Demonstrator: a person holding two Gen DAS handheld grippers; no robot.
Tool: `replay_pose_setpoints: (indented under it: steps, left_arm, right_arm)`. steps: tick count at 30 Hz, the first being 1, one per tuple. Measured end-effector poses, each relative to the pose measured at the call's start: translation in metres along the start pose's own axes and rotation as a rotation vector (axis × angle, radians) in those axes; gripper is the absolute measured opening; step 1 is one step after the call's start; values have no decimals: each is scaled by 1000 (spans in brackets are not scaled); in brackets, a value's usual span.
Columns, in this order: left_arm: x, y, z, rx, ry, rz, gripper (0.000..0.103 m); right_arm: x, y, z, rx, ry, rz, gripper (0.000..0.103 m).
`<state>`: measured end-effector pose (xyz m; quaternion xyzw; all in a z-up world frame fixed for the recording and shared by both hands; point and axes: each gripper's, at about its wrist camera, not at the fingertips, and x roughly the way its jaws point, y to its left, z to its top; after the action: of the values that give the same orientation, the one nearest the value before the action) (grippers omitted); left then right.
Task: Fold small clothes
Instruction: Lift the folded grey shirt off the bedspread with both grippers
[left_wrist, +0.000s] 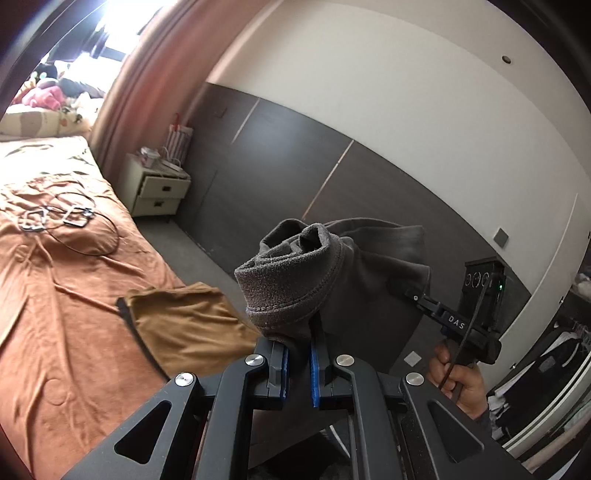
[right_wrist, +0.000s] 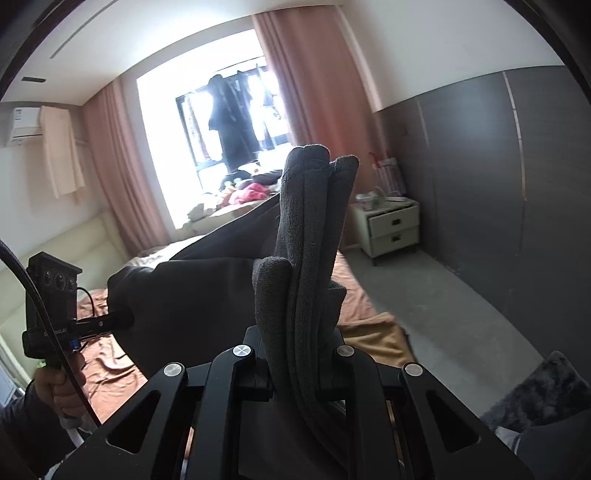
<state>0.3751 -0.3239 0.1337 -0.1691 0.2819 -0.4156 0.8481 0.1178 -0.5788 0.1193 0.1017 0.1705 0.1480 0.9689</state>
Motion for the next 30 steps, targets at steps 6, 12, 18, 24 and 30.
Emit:
replay_pose_setpoints:
  steps: [6, 12, 18, 24, 30]
  left_arm:
    - [31, 13, 1, -20, 24, -16, 9]
    - [70, 51, 9, -61, 58, -17, 9]
    - [103, 92, 20, -103, 86, 10, 9]
    - [136, 141, 27, -142, 119, 38, 9]
    - [170, 188, 27, -168, 165, 66, 9]
  right_arm:
    - [21, 21, -4, 39, 2, -39, 11]
    - [52, 32, -6, 75, 30, -83, 11]
    - [90, 43, -3, 97, 90, -110, 11]
    - [123, 53, 2, 104, 145, -137, 11]
    - [152, 46, 6, 101, 214, -152, 11]
